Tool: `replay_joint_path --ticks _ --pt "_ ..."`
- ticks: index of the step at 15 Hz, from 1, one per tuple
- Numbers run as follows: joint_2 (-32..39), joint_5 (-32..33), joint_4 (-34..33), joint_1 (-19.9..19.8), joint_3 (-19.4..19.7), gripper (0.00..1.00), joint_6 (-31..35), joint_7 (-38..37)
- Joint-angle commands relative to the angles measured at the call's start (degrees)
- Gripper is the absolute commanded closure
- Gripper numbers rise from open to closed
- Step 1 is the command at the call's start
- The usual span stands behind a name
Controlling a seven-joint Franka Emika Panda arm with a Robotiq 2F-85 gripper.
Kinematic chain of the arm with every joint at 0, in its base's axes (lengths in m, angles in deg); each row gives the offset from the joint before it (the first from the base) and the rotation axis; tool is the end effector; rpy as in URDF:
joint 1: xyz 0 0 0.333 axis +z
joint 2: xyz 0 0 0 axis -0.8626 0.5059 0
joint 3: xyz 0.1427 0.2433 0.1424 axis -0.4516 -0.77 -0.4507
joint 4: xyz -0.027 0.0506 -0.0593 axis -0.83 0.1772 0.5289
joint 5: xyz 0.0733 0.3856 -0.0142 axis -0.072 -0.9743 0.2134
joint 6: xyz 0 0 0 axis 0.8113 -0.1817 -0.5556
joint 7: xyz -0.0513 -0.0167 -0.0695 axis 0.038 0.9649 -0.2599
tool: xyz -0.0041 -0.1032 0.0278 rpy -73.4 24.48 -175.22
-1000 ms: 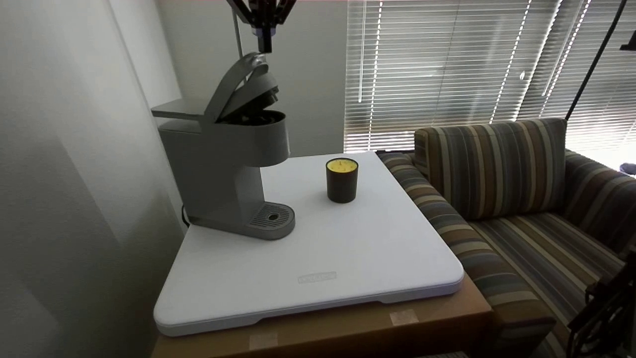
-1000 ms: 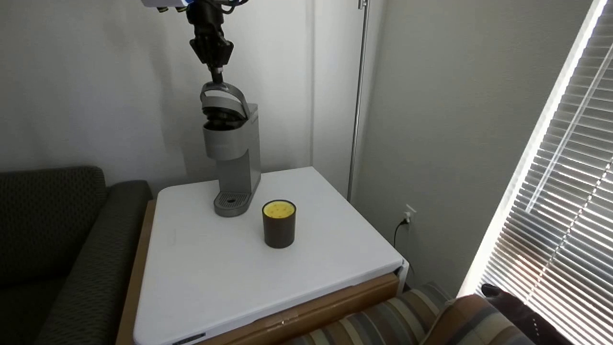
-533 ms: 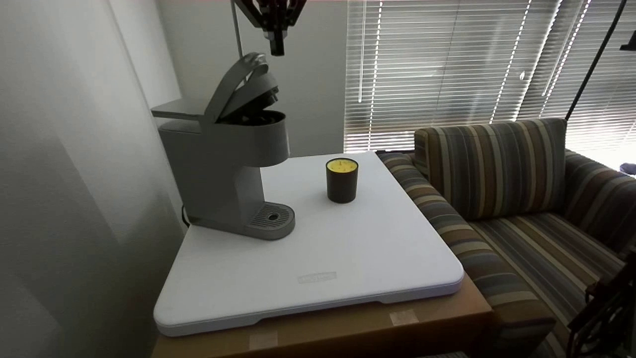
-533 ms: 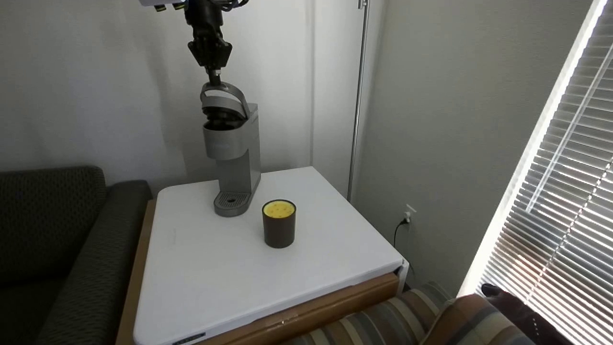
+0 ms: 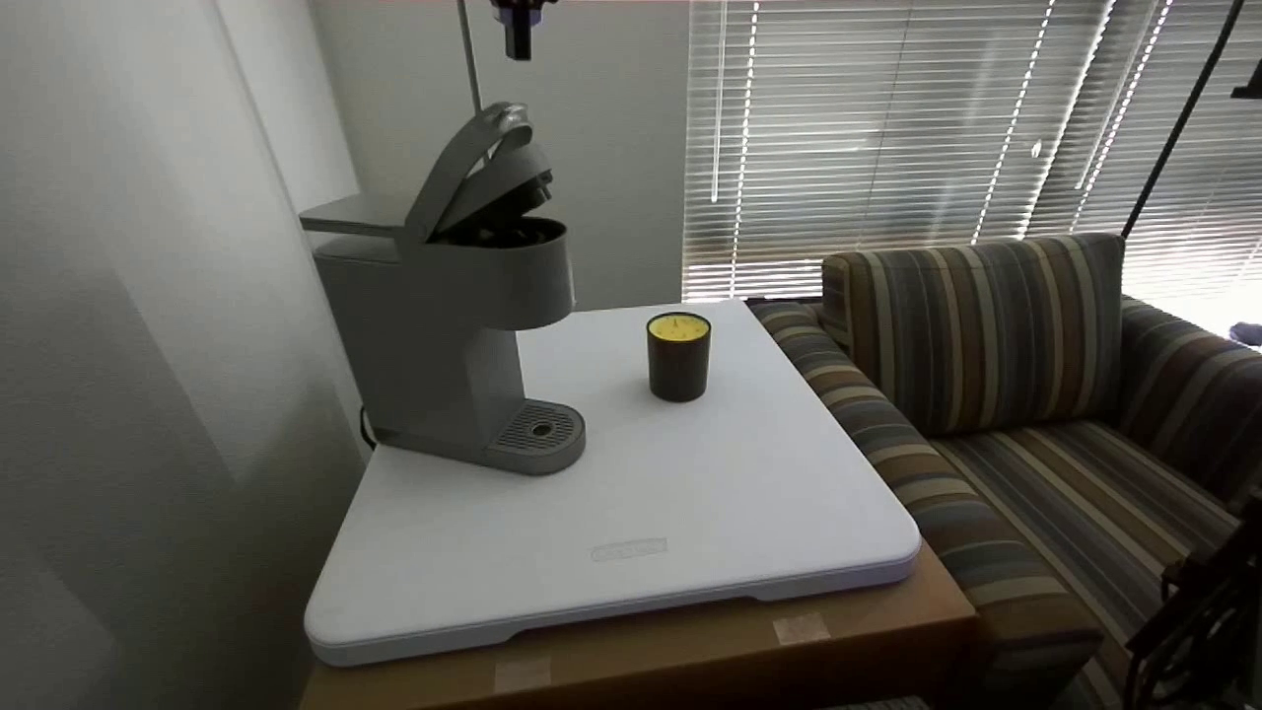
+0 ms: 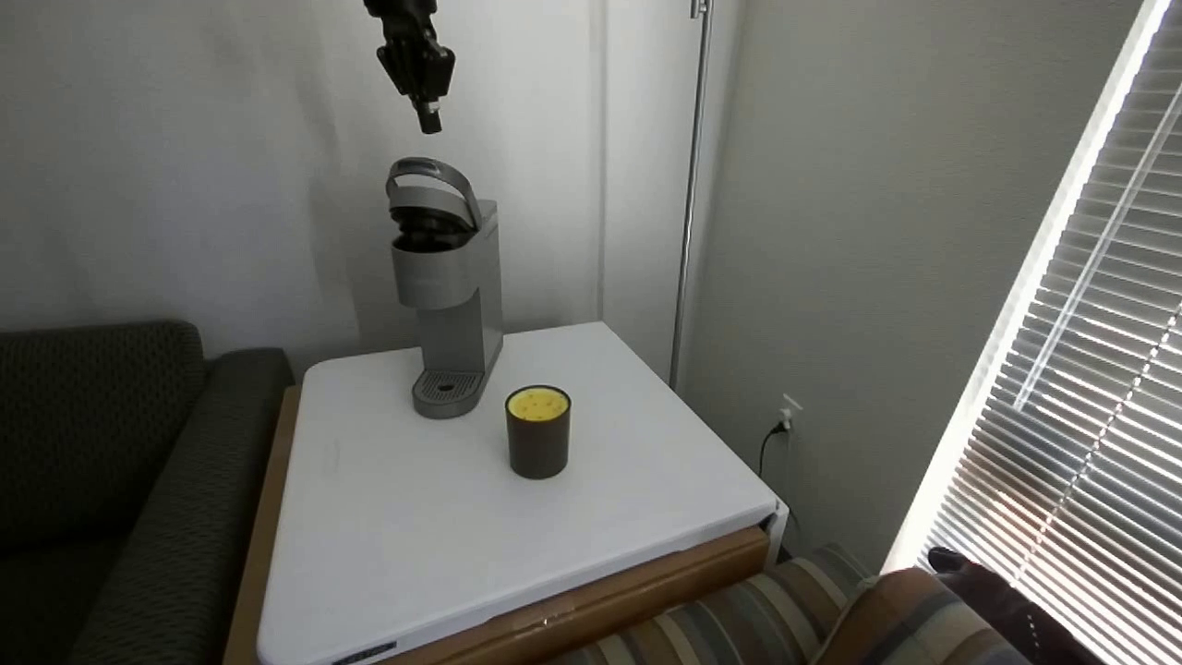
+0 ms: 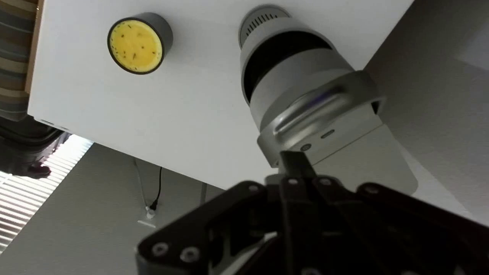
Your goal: Close the grey coffee maker
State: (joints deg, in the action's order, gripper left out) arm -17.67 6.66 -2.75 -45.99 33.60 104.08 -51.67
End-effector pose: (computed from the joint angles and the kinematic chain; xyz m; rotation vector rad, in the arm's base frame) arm 0.7489 0.1947 0.4945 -3.1031 0.1748 -0.3168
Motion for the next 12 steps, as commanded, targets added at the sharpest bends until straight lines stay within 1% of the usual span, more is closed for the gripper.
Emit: replay_joint_path --ticks 1,8,12 --pt "1.26 -0.53 -0.77 0.12 -0.17 1.0 2.42 -1.61" --pt "3.99 -1.53 -1.05 0.84 -1.98 1.0 2.23 -1.17" --pt "3.91 -1.3 -1.2 0.72 -1.76 1.0 1.97 -1.32"
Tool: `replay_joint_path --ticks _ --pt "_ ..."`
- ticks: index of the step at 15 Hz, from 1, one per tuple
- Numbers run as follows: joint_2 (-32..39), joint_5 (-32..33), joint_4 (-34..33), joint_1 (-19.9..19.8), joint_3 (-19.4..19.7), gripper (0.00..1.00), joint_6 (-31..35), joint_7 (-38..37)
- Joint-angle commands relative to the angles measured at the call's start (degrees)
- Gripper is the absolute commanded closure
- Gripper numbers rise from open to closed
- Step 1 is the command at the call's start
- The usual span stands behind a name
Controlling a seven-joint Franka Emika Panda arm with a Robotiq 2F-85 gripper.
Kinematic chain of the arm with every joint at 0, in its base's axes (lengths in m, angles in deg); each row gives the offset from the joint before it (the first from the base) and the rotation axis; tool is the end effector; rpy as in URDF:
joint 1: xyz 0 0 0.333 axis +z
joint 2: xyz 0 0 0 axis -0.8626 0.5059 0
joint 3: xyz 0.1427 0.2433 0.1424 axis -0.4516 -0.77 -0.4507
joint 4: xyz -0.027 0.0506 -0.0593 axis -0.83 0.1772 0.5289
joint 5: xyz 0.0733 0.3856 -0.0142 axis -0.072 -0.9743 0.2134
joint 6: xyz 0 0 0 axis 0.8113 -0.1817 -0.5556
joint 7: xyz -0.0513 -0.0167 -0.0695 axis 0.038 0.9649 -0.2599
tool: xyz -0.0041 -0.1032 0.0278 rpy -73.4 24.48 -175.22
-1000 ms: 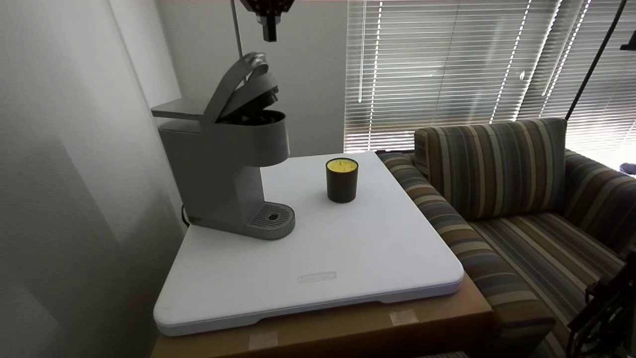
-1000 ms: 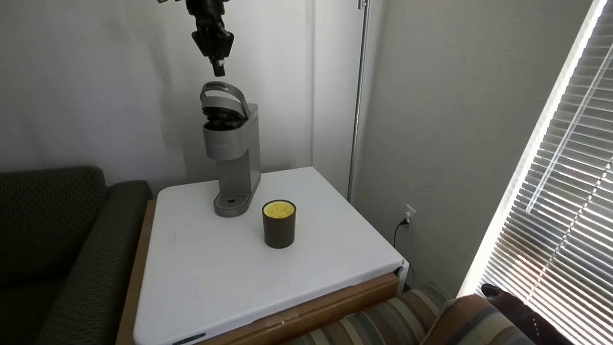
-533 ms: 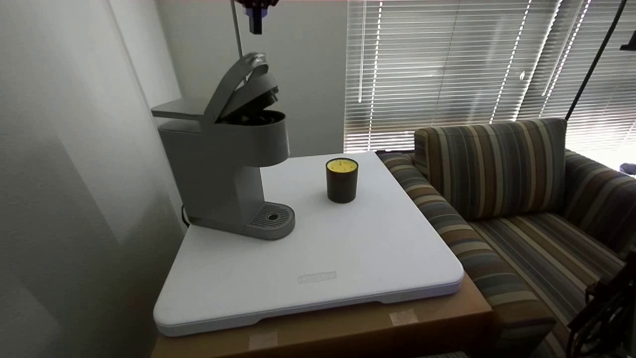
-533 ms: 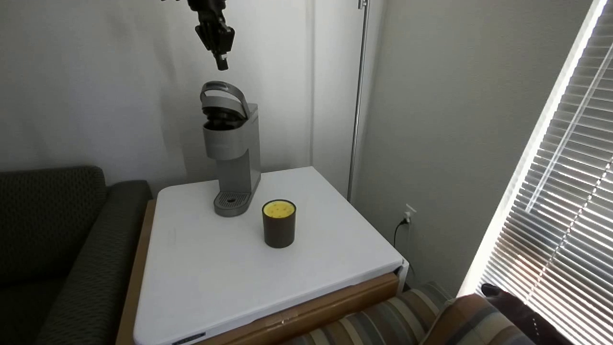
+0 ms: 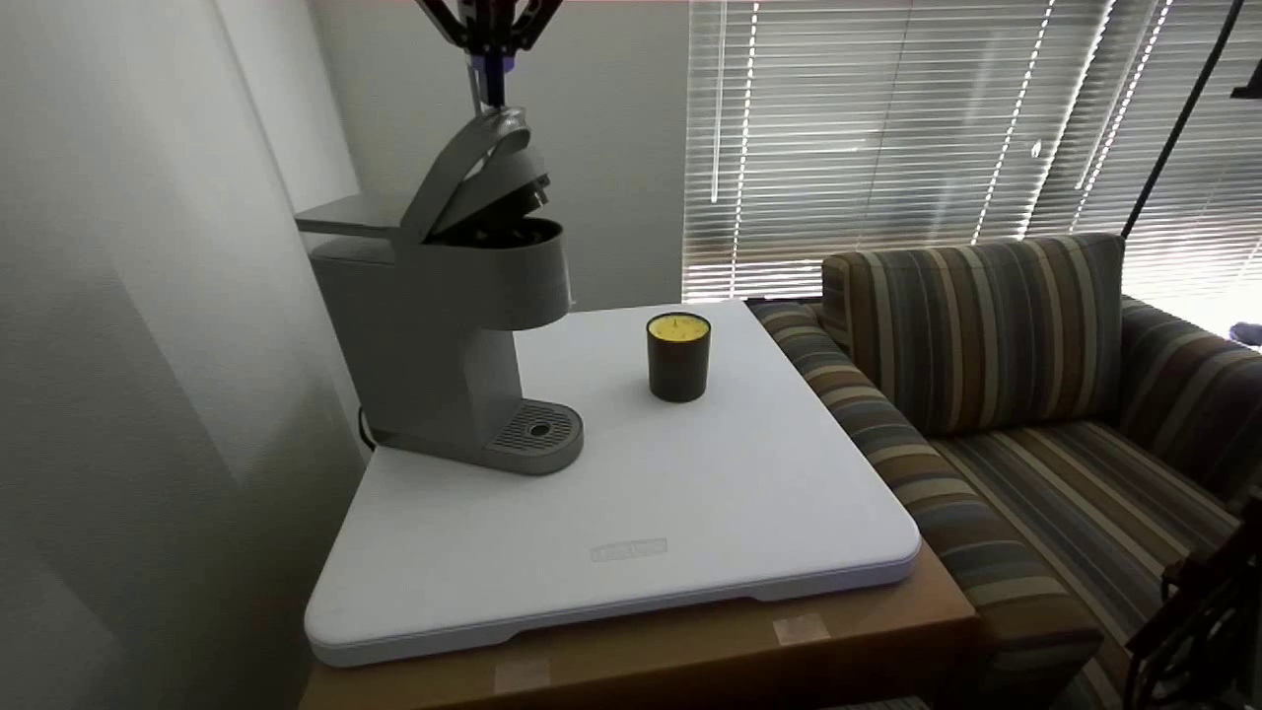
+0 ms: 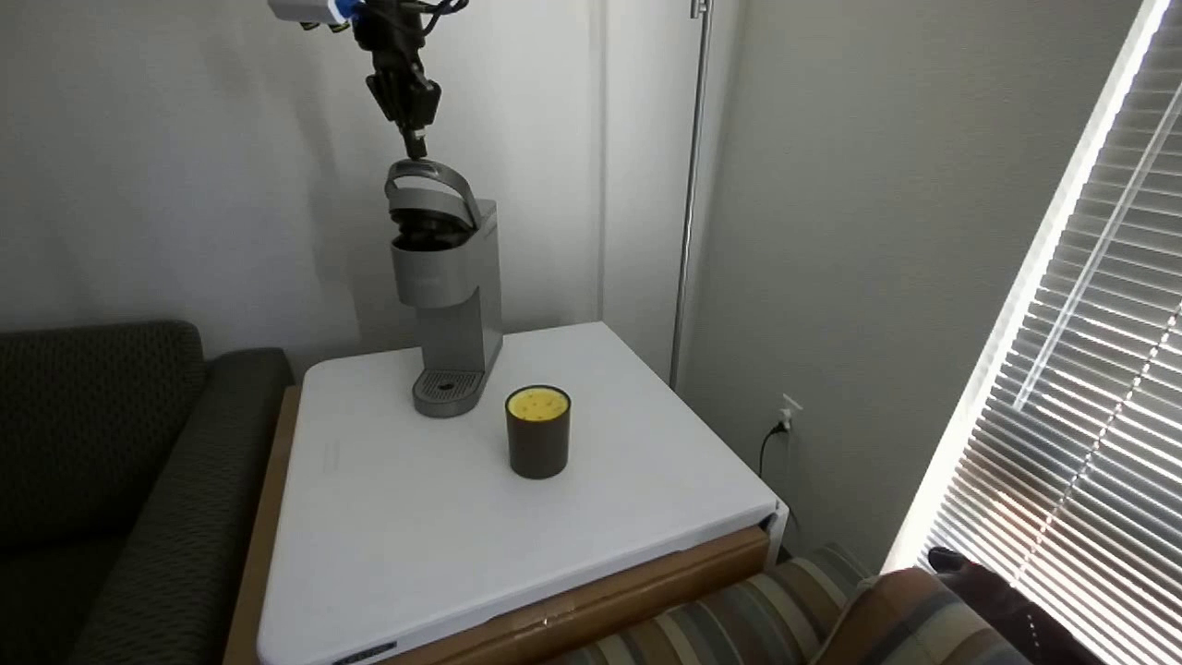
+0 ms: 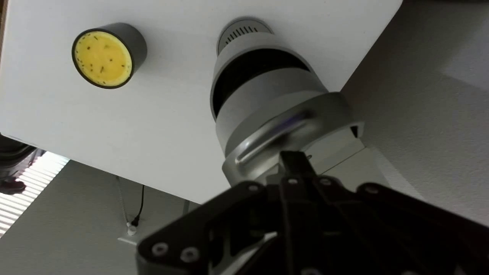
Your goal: Close the grey coffee maker
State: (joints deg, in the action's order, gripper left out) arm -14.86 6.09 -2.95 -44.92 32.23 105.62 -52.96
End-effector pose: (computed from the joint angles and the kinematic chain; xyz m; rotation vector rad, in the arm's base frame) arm 0.7512 0.2218 0.4612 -3.0811 0.1571 -0.2715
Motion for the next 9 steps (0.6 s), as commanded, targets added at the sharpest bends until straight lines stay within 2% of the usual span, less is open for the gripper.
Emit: replay_joint_path --ticks 1,9 --pt "0.97 -0.55 -0.86 -0.39 -0.22 1.0 0.24 -0.07" --pt "-0.01 0.54 3.32 -0.09 0.57 1.0 -4.74 -0.03"
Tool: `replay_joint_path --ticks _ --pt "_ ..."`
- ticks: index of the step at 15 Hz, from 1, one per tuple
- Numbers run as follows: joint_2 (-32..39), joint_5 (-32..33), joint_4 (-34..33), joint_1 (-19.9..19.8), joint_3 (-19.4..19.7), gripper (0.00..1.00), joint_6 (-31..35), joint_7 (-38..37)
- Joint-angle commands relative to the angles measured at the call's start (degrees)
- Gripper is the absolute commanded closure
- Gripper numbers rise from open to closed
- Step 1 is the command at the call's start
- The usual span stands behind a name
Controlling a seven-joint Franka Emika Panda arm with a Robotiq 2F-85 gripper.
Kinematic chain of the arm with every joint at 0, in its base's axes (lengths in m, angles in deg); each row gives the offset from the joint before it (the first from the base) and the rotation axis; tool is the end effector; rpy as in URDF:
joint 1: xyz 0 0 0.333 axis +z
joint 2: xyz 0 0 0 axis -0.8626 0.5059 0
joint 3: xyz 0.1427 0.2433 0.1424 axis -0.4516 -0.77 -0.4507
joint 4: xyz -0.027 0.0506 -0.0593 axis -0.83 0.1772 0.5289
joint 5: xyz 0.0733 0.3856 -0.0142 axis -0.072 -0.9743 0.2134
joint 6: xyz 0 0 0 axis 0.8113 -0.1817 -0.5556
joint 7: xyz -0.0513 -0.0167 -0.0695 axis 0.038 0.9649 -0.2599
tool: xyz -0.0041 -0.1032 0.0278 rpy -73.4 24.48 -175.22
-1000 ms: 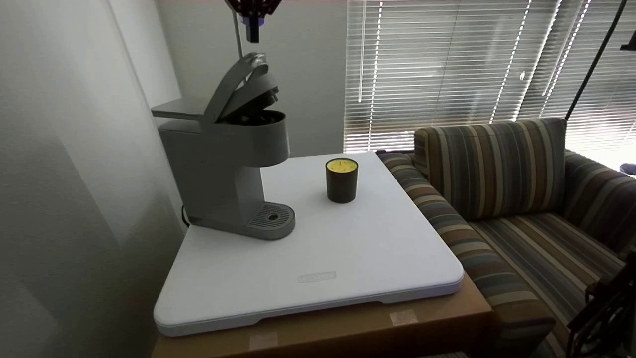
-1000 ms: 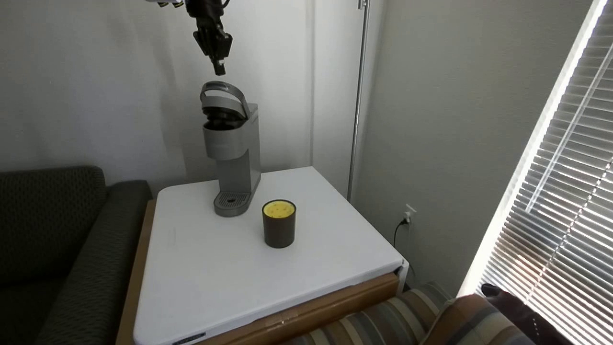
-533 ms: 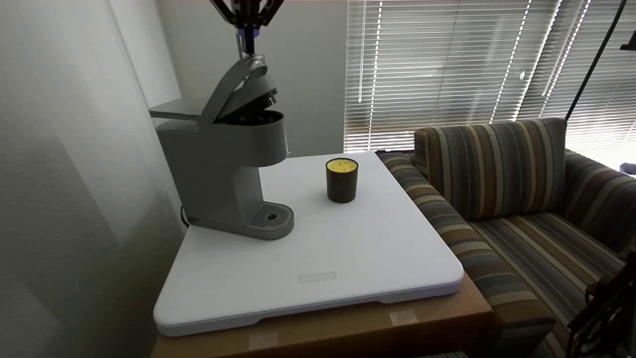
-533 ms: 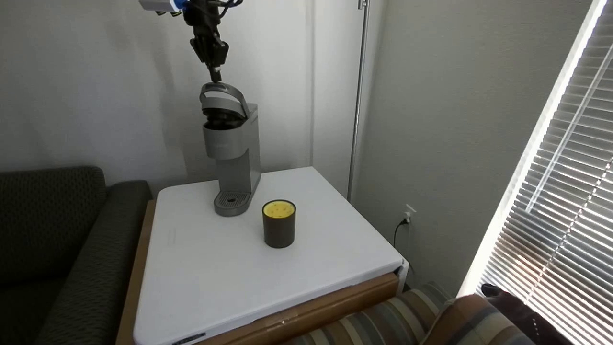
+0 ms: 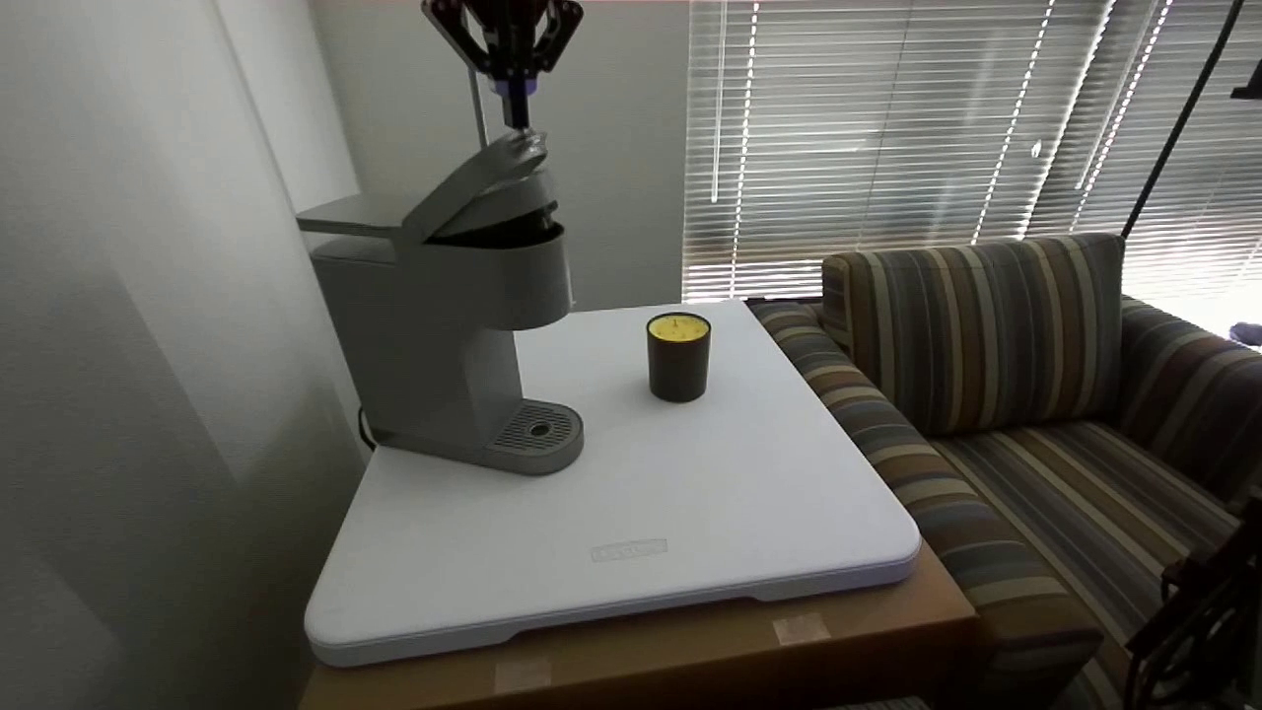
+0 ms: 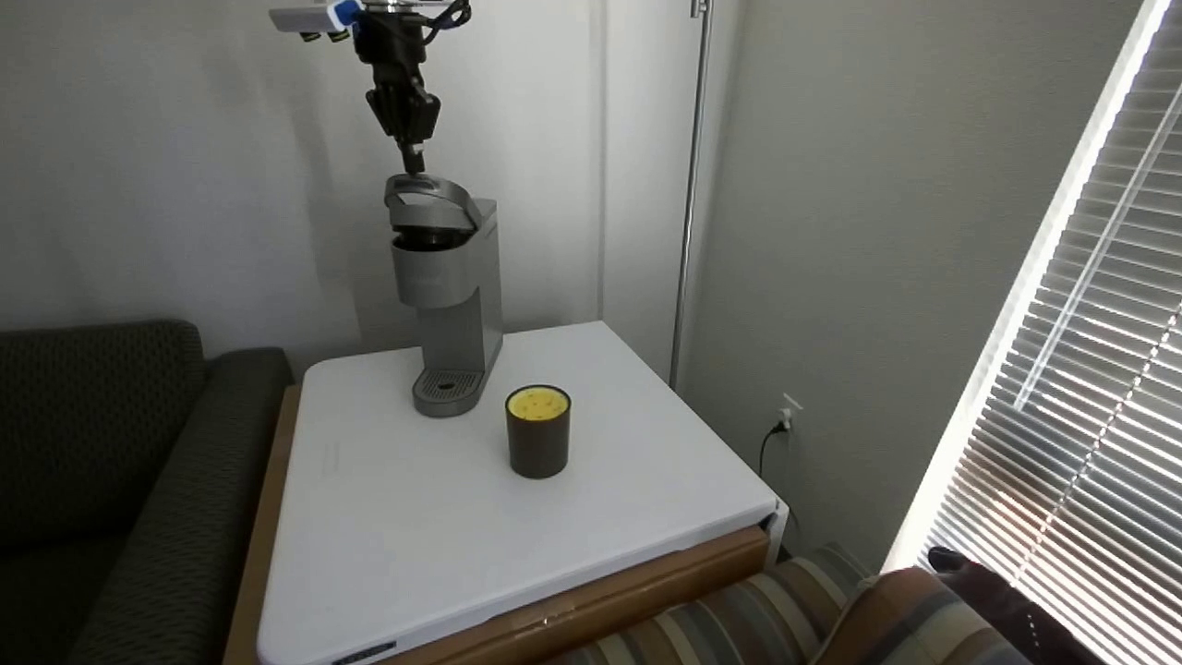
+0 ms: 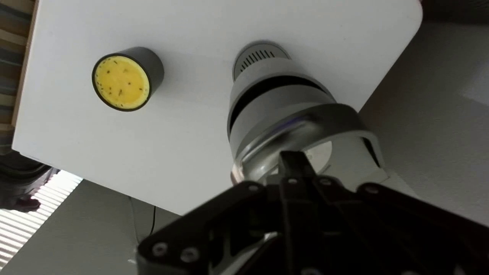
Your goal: Close the grey coffee maker
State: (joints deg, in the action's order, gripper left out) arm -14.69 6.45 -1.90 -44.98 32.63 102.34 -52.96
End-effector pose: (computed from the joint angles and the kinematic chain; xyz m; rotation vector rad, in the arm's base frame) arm 0.7471 0.2163 0.4440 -3.1266 0.1658 -0.1657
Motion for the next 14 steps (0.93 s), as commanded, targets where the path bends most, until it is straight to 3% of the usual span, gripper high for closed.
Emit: replay_joint_path --ticks 1,14 --pt "-0.22 0.03 2.96 -0.03 0.1 1.0 -1.66 -0.1" --pt "-1.1 -0.61 8.1 -0.24 0.11 1.0 0.46 -4.47"
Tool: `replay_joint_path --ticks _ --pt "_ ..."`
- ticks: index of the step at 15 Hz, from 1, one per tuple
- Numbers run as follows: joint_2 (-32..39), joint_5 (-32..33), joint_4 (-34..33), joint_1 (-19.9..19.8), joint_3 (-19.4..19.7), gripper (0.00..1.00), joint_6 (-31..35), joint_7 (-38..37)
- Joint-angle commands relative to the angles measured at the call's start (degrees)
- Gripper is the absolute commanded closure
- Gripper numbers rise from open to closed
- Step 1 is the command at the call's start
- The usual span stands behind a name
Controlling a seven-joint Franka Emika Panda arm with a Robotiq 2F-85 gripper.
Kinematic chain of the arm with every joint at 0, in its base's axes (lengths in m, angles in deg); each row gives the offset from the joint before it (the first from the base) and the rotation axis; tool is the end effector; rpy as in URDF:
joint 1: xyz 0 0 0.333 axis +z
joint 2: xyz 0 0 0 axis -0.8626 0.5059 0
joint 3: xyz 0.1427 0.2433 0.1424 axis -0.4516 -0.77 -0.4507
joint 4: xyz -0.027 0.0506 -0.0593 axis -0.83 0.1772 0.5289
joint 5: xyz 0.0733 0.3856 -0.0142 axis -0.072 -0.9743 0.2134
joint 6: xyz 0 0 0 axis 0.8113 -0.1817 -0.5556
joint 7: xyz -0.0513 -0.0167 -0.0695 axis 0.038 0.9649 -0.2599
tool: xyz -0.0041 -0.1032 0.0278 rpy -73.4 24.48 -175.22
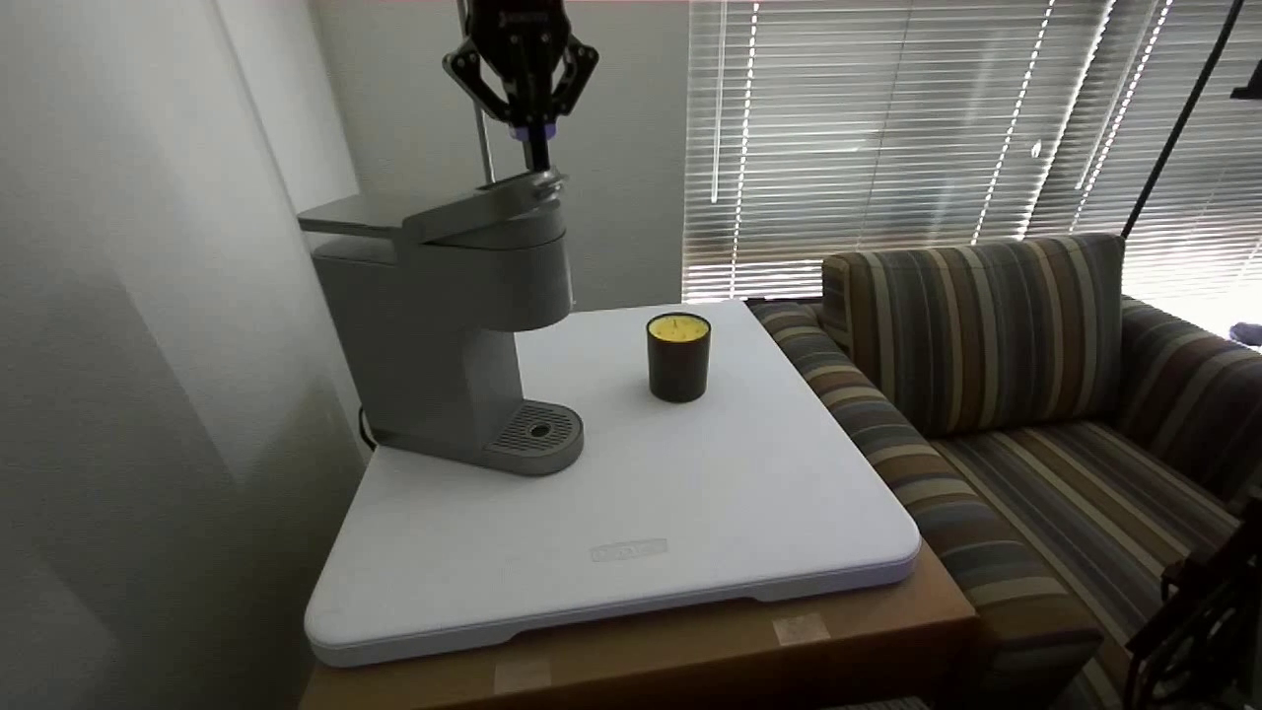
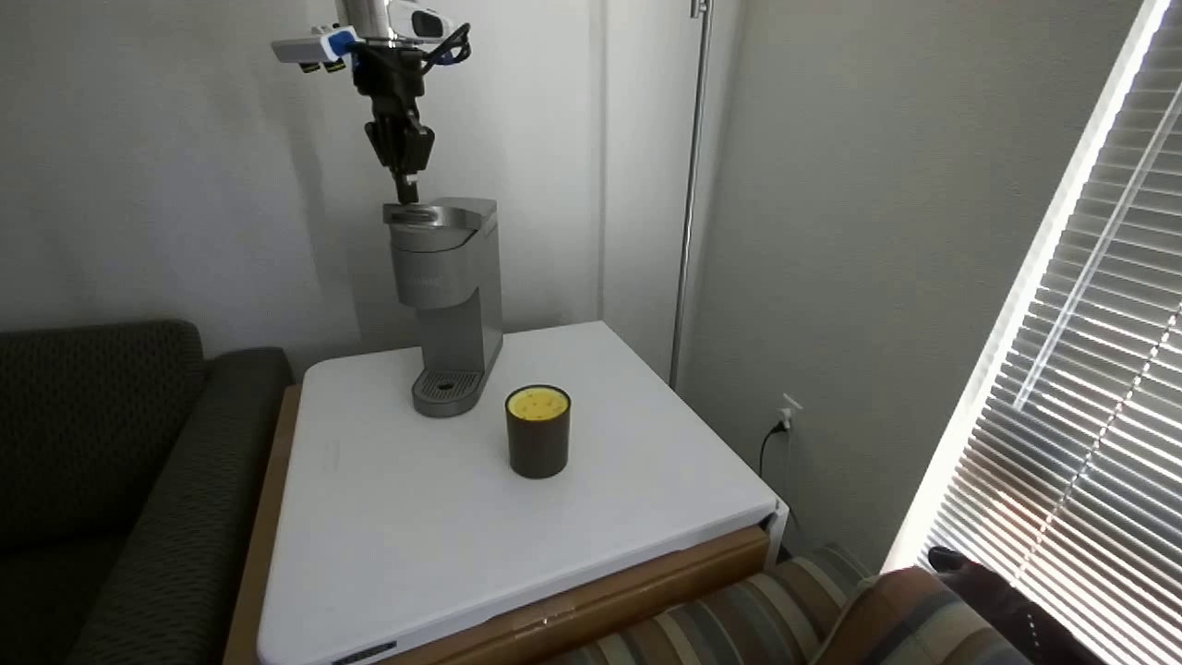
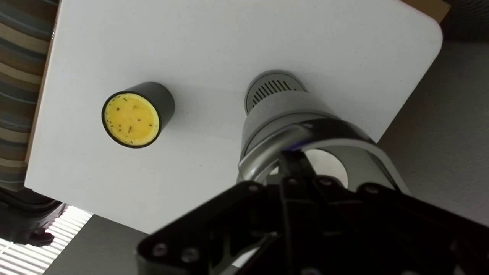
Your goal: Close the grey coffee maker
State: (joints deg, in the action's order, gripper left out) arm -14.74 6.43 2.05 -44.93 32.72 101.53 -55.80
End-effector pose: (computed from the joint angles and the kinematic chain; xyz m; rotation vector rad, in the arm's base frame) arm 0.7416 0.2162 0.4100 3.1102 -0.2362 0.0459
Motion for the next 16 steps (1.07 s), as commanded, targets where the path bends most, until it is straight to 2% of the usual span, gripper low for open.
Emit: replay_joint_path --ticks 1,9,16 --pt "-1.18 -0.76 4.66 -0.39 -0.08 1.0 1.41 -2.12" --pt "-1.11 -1.62 10.51 -1.21 -0.37 1.0 3.51 -5.53" --pt "-1.88 -1.71 11.15 -1.23 -0.33 1.0 4.51 -6.51"
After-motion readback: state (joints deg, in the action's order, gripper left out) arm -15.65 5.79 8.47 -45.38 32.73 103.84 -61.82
